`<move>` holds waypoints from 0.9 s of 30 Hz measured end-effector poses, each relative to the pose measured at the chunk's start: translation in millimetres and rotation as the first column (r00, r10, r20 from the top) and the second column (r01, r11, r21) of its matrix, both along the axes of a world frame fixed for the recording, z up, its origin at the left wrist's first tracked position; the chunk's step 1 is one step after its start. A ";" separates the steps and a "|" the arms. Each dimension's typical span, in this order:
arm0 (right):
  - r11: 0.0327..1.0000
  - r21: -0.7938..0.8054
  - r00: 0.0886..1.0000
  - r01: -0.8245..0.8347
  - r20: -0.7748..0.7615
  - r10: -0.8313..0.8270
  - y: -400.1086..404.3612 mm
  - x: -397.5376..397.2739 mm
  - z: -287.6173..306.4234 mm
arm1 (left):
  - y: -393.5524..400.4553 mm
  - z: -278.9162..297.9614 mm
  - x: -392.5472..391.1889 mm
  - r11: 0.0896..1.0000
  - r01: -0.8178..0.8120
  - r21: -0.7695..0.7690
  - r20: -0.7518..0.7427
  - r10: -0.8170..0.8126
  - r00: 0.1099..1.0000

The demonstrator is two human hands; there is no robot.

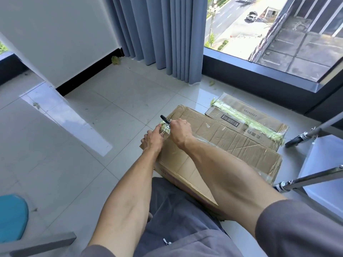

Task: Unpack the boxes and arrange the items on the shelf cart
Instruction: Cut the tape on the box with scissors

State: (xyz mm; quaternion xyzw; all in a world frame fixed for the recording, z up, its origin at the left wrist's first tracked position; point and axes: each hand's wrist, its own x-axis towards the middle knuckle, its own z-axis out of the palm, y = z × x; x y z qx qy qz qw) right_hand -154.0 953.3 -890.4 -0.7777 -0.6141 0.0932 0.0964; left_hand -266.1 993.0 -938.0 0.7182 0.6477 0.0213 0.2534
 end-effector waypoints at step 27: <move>0.988 -0.146 0.964 0.051 0.267 -0.010 -127.6 33.9 35.9 | -118.7 4.1 50.5 0.885 0.414 0.214 -0.089 -0.404 0.910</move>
